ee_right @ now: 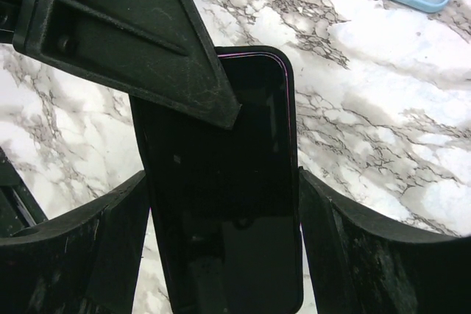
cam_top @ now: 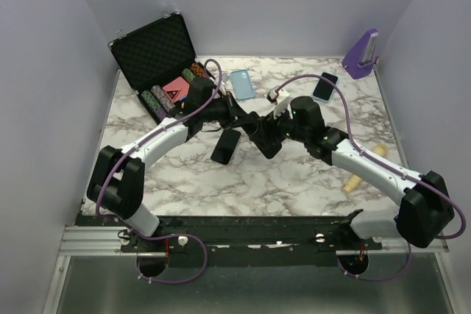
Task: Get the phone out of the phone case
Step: Pick up the phone at the center of the board, then adjust the phone.
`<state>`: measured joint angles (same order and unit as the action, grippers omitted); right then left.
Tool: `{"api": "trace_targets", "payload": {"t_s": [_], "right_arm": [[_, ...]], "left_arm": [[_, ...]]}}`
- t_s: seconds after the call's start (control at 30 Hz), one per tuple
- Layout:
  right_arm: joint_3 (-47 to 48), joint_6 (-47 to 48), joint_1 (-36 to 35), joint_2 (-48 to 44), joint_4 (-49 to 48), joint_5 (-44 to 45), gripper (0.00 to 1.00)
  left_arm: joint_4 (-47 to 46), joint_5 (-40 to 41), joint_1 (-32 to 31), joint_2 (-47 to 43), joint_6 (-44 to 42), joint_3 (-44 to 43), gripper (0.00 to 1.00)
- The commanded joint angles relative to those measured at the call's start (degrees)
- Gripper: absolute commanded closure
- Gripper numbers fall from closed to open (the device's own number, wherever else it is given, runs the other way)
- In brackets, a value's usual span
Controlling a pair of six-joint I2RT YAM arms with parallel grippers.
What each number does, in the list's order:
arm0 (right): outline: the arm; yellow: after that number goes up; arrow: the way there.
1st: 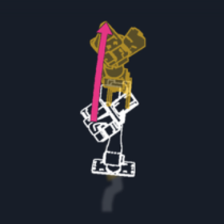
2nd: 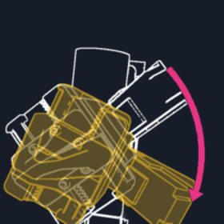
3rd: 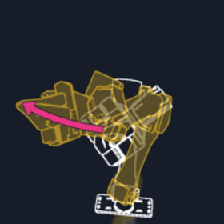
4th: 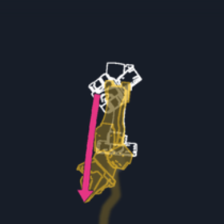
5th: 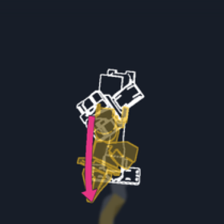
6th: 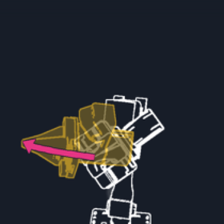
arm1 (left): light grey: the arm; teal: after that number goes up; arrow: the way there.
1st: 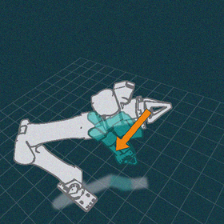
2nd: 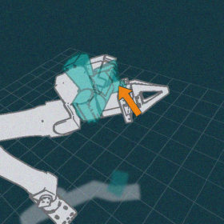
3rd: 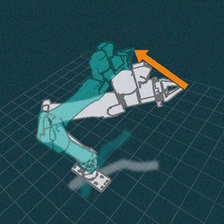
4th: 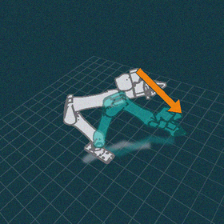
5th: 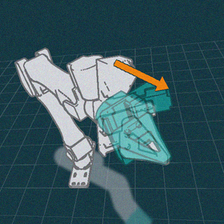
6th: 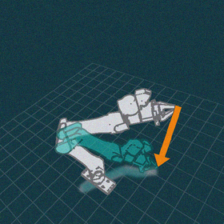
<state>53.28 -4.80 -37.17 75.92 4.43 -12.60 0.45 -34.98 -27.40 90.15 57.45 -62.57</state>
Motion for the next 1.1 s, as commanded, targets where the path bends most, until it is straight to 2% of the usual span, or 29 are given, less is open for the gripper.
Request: {"api": "trace_targets", "payload": {"t_s": [0.0, 0.03, 0.1, 0.13, 0.27, 0.43, 0.57, 0.7, 0.83, 0.9, 1.07], "right_arm": [[-1.4, -2.1, -0.7, -2.9, -2.5, 4.3, 0.62], [-1.8, -3.5, -0.7, -3.2, -2.6, 5.5, 0.41], [-2.1, -7.1, -0.6, -3.5, -1.9, 6.8, 0.11], [-2.4, -8.9, -0.6, -3.4, -1.3, 6.9, 0.01], [-0.5, -15.8, -0.5, -2.7, 4.5, 7.2, 0.00], [-2.4, -23.5, 0.5, -5.9, 1.3, -3.3, 0.00], [-4.8, -28.9, 1.3, -8.4, -5.6, -12.1, 0.00], [-6.7, -33.6, 4.8, -9.5, -6.3, -15.6, 0.00], [-11.3, -39.9, 7.1, -11.4, -18.8, -25.3, 0.00], [-12.9, -43.7, 7.1, -11.9, -26.5, -29.1, 0.03], [-15.6, -51.5, 7.1, -14.4, -41.0, -30.9, 0.14]], "left_arm": [[0.8, 0.4, -0.1, -3.4, -0.1, -1.6, 1.00], [1.2, 0.6, 0.0, -4.5, -0.2, -1.9, 1.00], [2.3, 2.4, -0.1, -7.2, -0.7, -2.2, 1.00], [2.5, 3.9, 0.0, -8.7, -1.1, -2.0, 1.00], [-0.2, 14.9, -0.1, -18.9, -0.9, 2.5, 1.00], [-4.6, 24.3, -0.1, -28.9, -0.4, 7.5, 1.00], [-6.7, 26.5, 0.0, -32.3, -0.2, 9.8, 1.00], [-9.8, 27.2, 0.2, -35.6, 1.5, 11.8, 1.00], [-13.0, 26.4, 0.2, -37.6, 3.5, 13.3, 1.00], [-13.6, 25.3, 0.2, -37.6, 4.8, 13.3, 1.00], [-17.8, 22.0, 0.2, -37.3, 9.2, 14.3, 1.00]]}}
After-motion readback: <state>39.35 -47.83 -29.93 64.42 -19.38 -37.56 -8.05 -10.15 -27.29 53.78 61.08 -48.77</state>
